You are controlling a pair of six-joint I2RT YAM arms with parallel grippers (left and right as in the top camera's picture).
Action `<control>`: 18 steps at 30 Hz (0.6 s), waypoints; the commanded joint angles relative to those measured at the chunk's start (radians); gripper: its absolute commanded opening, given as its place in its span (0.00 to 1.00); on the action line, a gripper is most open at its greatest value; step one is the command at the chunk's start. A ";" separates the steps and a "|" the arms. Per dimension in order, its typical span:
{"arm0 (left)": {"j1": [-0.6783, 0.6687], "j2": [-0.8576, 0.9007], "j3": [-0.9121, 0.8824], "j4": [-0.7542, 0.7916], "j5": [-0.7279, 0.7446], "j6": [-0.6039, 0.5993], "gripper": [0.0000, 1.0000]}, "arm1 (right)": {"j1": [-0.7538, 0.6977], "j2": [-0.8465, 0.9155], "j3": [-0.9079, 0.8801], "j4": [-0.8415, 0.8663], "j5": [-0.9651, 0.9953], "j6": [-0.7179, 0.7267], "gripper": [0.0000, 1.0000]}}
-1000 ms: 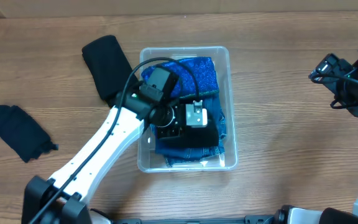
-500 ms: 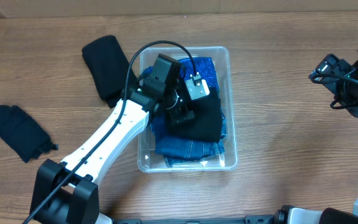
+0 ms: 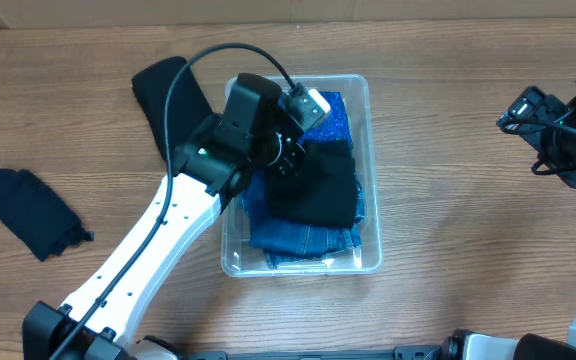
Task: Pack container
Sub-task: 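Lift the black cloth and place it into the container, then release the black cloth and withdraw the left gripper to the left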
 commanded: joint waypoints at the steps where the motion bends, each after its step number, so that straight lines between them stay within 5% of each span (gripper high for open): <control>1: 0.003 0.098 0.010 -0.078 0.070 -0.298 0.04 | -0.003 -0.003 0.002 0.003 -0.005 0.004 1.00; 10: 0.006 0.305 0.010 -0.135 0.084 -0.373 0.04 | -0.003 -0.003 0.002 0.001 -0.005 0.004 1.00; 18: 0.011 0.232 0.099 -0.162 0.050 -0.372 0.05 | -0.003 -0.003 0.002 -0.004 -0.005 0.004 1.00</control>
